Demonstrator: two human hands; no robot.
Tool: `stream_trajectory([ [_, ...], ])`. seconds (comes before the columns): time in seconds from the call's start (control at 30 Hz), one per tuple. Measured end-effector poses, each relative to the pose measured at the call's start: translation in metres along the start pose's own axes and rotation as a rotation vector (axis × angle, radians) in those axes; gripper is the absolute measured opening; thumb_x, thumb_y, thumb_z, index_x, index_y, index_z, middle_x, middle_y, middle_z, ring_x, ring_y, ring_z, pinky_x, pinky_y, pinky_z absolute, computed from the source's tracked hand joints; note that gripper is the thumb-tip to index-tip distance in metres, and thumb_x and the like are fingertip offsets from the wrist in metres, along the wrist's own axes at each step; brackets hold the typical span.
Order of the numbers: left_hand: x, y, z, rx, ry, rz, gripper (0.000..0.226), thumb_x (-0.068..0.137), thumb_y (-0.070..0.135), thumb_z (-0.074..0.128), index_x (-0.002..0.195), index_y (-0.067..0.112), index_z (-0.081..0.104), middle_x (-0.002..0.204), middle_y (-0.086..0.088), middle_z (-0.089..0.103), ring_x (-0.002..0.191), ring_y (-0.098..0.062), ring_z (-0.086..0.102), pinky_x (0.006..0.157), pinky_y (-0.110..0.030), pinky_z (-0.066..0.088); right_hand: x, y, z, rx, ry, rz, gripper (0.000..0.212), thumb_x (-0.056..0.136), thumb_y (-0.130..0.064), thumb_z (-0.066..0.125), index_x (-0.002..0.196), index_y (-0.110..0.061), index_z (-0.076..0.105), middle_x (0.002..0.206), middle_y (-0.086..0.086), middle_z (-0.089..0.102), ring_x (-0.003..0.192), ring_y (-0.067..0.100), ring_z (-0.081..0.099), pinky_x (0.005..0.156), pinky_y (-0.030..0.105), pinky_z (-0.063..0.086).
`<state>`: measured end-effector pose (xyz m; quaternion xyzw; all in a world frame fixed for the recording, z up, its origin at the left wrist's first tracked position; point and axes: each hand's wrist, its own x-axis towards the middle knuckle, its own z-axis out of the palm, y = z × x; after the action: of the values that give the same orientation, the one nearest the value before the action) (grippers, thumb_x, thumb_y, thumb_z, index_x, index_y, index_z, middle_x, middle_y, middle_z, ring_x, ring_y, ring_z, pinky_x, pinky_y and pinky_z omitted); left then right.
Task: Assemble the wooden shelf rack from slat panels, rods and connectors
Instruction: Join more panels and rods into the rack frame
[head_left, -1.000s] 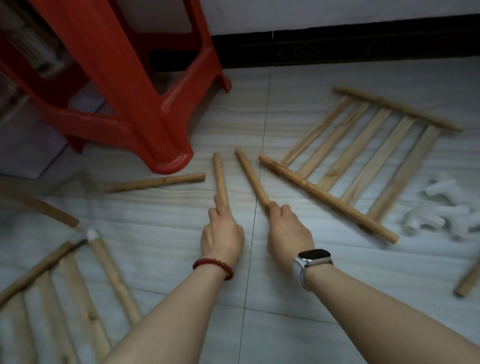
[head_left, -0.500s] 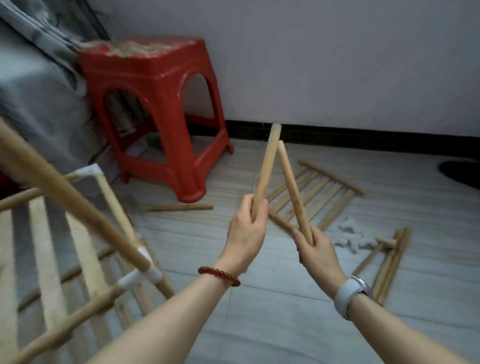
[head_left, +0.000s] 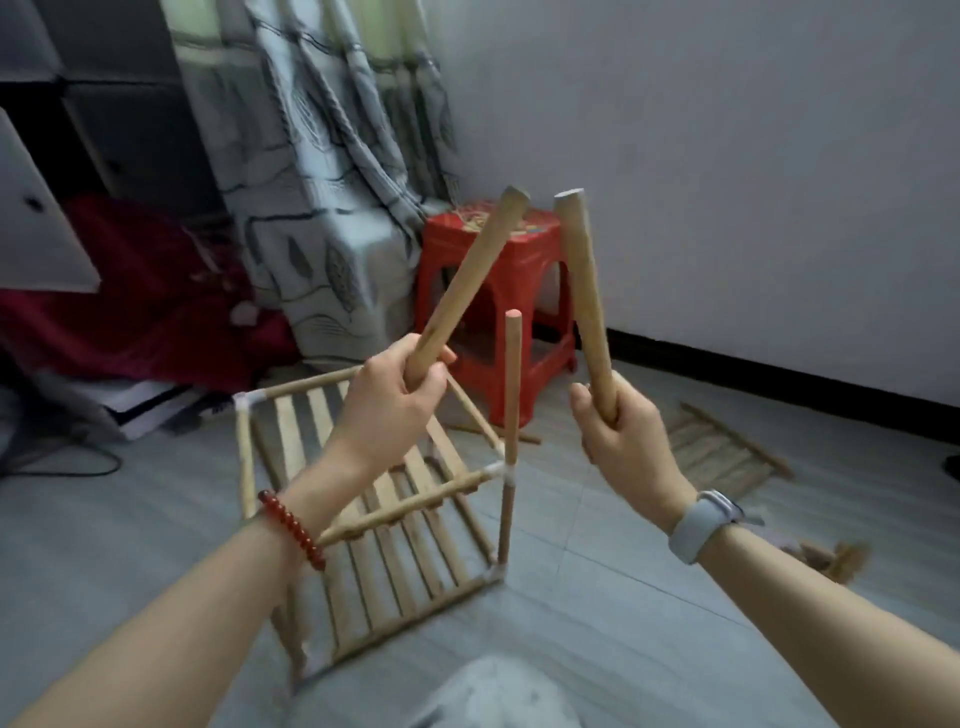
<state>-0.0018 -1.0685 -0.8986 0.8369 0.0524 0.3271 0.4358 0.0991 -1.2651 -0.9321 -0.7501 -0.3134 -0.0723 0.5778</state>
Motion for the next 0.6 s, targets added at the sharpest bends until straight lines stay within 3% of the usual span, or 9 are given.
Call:
stream_trajectory([
  [0.1,-0.041,-0.063,-0.063,0.281,0.083,-0.253,0.018,0.092,0.022,0.054,0.075,0.027,0.058,0.047,0.012,0.049,0.049,-0.003,0.05,0.049,-0.024,0.034,-0.011,-0.011,0.045,-0.078,-0.148,0.006,0.029,0.093,-0.018,0.056,0.068,-0.011,0.044,0.056,-0.003,0.04,0.047,0.004,0.037,0.047,0.016,0.031],
  [0.17,-0.074,-0.106,-0.096,0.414,0.065,-0.447,0.022,0.093,0.024,0.055,0.071,0.027,0.055,0.059,0.005,0.054,0.066,-0.022,0.058,0.055,-0.03,0.035,-0.016,-0.01,0.071,-0.094,-0.251,0.061,0.028,0.092,-0.016,0.058,0.067,-0.011,0.046,0.056,-0.002,0.043,0.046,0.002,0.041,0.046,0.013,0.032],
  [0.23,-0.102,-0.139,-0.115,0.466,0.04,-0.62,0.018,0.093,0.023,0.055,0.075,0.024,0.058,0.072,-0.006,0.059,0.081,-0.034,0.06,0.061,-0.032,0.037,-0.018,-0.005,0.091,-0.163,-0.377,0.12,0.024,0.091,-0.018,0.057,0.071,-0.007,0.053,0.06,0.004,0.05,0.048,0.002,0.044,0.046,0.013,0.031],
  [0.33,-0.127,-0.166,-0.118,0.391,0.039,-0.792,0.015,0.092,0.024,0.056,0.09,0.015,0.068,0.091,-0.015,0.067,0.097,-0.034,0.06,0.069,-0.029,0.037,-0.022,0.005,0.114,-0.312,-0.529,0.156,0.025,0.091,-0.021,0.055,0.08,0.0,0.058,0.065,0.007,0.055,0.055,0.012,0.044,0.051,0.022,0.033],
  [0.43,-0.137,-0.177,-0.1,0.36,0.069,-0.886,0.027,0.093,0.026,0.054,0.107,0.007,0.067,0.1,-0.016,0.066,0.103,-0.033,0.058,0.075,-0.028,0.039,-0.027,0.013,0.127,-0.344,-0.59,0.113,0.015,0.091,-0.021,0.057,0.078,-0.015,0.056,0.061,-0.012,0.05,0.055,0.003,0.047,0.054,0.018,0.033],
  [0.53,-0.14,-0.178,-0.085,0.397,0.143,-0.893,0.028,0.093,0.024,0.051,0.106,0.005,0.068,0.103,-0.019,0.067,0.104,-0.036,0.057,0.077,-0.029,0.042,-0.026,0.021,0.128,-0.357,-0.625,0.082,0.004,0.091,-0.022,0.057,0.089,-0.019,0.059,0.063,-0.013,0.051,0.056,-0.001,0.048,0.052,0.013,0.033],
  [0.6,-0.136,-0.175,-0.077,0.396,0.094,-0.854,0.024,0.092,0.024,0.052,0.097,0.011,0.072,0.102,-0.016,0.069,0.104,-0.034,0.059,0.08,-0.029,0.043,-0.022,0.026,0.121,-0.399,-0.647,0.087,0.004,0.091,-0.021,0.056,0.092,-0.018,0.058,0.064,-0.008,0.051,0.055,0.004,0.046,0.05,0.015,0.033],
])
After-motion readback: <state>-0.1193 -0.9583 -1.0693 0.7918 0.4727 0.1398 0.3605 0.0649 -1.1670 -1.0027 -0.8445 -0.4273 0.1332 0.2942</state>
